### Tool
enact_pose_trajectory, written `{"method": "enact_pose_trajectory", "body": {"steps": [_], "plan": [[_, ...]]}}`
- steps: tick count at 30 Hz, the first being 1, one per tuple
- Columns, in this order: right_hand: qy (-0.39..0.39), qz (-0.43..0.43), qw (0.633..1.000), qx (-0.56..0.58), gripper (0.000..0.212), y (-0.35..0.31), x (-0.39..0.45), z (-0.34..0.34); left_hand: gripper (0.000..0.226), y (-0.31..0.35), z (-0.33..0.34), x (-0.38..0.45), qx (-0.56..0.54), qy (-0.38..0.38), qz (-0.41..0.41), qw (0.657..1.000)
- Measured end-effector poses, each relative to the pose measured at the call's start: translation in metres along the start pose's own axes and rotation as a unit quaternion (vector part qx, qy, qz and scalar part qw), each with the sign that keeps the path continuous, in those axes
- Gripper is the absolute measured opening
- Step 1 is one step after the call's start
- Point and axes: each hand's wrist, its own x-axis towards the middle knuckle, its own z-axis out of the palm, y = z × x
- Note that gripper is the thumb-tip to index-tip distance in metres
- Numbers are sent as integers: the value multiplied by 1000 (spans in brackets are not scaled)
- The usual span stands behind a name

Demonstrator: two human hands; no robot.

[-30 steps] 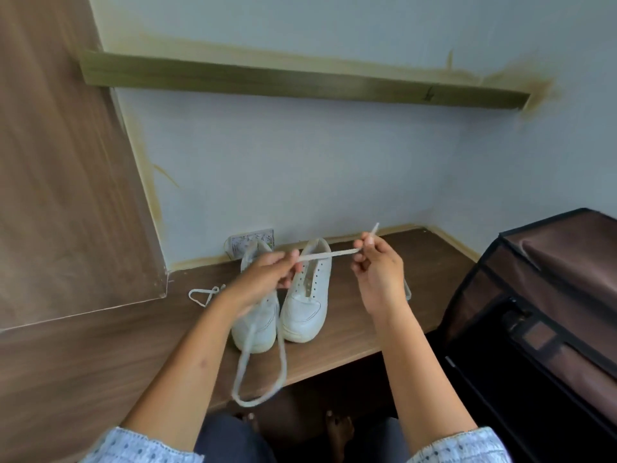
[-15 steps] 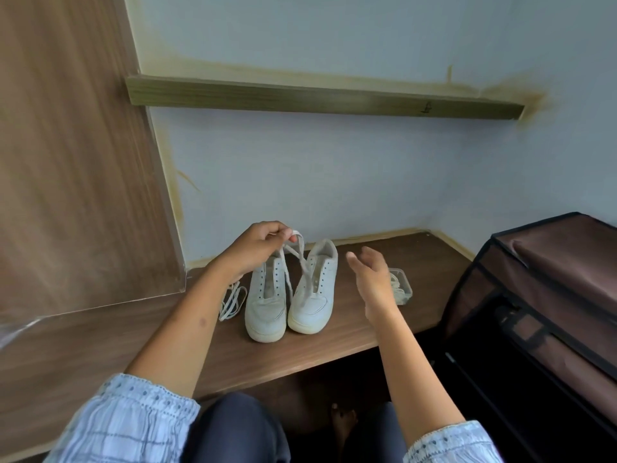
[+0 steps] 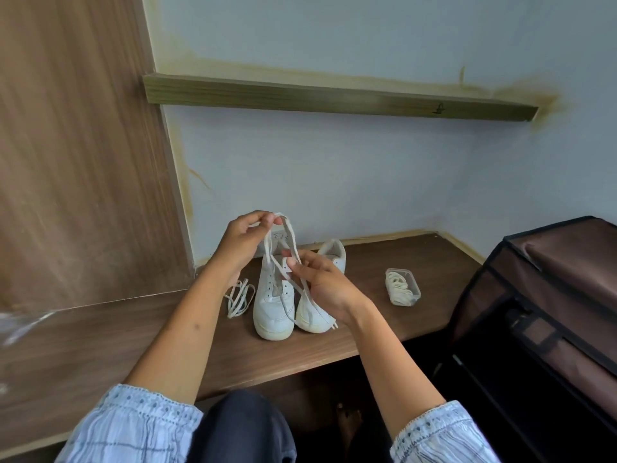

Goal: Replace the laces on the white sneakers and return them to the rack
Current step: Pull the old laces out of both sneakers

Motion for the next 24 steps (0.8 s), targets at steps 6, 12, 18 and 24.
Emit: {"method": "enact_pose_trajectory", "body": {"steps": [6, 12, 18, 24], "plan": [[-60, 6, 998, -27, 54, 5, 12, 20, 21, -4, -4, -3, -7, -34, -16, 999], [-8, -2, 998, -65, 23, 18, 21, 30, 21, -29, -33, 2, -30, 83, -65, 994], [102, -30, 991, -76, 47, 41, 50, 39, 29, -84, -58, -8, 57, 64, -258, 962], [98, 13, 995, -11, 22, 64, 102, 79, 18, -127, -66, -12, 74, -13, -335, 939]]}}
